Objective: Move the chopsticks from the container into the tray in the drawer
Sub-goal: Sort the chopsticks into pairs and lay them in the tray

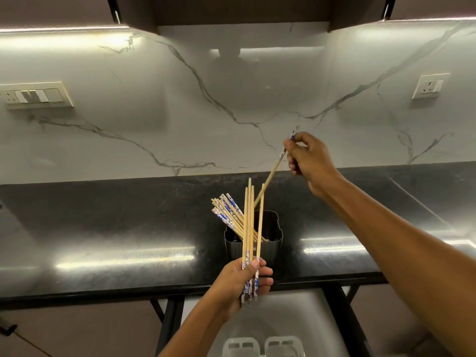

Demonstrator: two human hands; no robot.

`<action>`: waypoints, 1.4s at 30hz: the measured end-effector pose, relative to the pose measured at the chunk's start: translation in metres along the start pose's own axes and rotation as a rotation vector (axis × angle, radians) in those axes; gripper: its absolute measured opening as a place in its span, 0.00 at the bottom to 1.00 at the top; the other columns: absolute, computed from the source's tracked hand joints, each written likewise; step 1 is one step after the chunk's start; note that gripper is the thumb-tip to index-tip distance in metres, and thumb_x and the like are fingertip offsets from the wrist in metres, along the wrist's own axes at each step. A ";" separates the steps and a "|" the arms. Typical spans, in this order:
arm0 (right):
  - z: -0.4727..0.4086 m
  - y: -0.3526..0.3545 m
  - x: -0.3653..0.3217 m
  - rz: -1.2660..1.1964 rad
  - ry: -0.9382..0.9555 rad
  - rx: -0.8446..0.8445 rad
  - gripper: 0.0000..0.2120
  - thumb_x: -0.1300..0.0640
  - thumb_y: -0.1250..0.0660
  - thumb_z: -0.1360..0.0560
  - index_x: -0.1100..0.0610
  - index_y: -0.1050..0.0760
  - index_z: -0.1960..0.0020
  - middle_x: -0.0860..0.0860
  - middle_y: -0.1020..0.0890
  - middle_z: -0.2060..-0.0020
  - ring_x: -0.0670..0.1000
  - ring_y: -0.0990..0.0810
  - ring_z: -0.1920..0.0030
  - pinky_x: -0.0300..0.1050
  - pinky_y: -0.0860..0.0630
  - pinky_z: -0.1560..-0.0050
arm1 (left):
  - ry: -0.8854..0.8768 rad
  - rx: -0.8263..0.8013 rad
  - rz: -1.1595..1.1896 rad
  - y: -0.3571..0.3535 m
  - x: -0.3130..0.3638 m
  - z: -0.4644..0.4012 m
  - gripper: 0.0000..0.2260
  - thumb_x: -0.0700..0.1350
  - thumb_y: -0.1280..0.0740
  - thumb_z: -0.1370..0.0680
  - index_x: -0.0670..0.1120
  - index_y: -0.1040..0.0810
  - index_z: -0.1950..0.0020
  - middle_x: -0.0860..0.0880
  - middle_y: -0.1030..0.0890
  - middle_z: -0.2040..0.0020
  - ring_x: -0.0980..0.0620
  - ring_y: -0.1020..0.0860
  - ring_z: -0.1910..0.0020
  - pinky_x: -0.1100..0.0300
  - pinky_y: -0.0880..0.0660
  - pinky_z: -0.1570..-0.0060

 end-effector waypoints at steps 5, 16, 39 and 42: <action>0.030 -0.008 -0.008 -0.024 0.192 -0.125 0.05 0.62 0.39 0.21 0.54 0.26 0.50 0.54 0.18 0.58 0.49 0.16 0.59 0.39 0.19 0.58 | -0.026 0.073 0.161 0.000 0.013 -0.012 0.11 0.43 0.39 0.19 0.38 0.24 0.43 0.39 0.15 0.51 0.44 0.15 0.54 0.56 0.19 0.59; 0.116 -0.050 0.090 0.239 0.086 -0.076 0.09 0.61 0.42 0.19 0.50 0.27 0.47 0.43 0.20 0.59 0.37 0.19 0.60 0.30 0.23 0.63 | -0.131 -0.001 0.344 -0.003 0.038 -0.026 0.12 0.44 0.42 0.18 0.40 0.26 0.39 0.39 0.17 0.44 0.43 0.18 0.44 0.52 0.19 0.51; 0.134 -0.065 0.126 0.637 -0.129 -0.242 0.11 0.50 0.37 0.22 0.49 0.26 0.63 0.45 0.22 0.71 0.42 0.22 0.72 0.35 0.24 0.71 | -0.238 0.135 0.073 -0.001 0.024 -0.024 0.13 0.40 0.39 0.20 0.42 0.17 0.59 0.42 0.15 0.59 0.47 0.17 0.62 0.53 0.18 0.61; 0.115 -0.053 0.112 0.564 -0.078 -0.064 0.05 0.52 0.35 0.23 0.50 0.27 0.58 0.43 0.23 0.67 0.38 0.22 0.68 0.28 0.32 0.73 | -0.253 0.154 0.024 0.001 0.023 -0.025 0.10 0.39 0.39 0.19 0.43 0.18 0.54 0.42 0.15 0.57 0.46 0.17 0.53 0.52 0.21 0.47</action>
Point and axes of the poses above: each hand's wrist, its own z-axis away from the middle knuckle, its own y-axis out of the back of the hand, x = y × z, the point moved 2 cm from there along -z, towards the middle knuckle
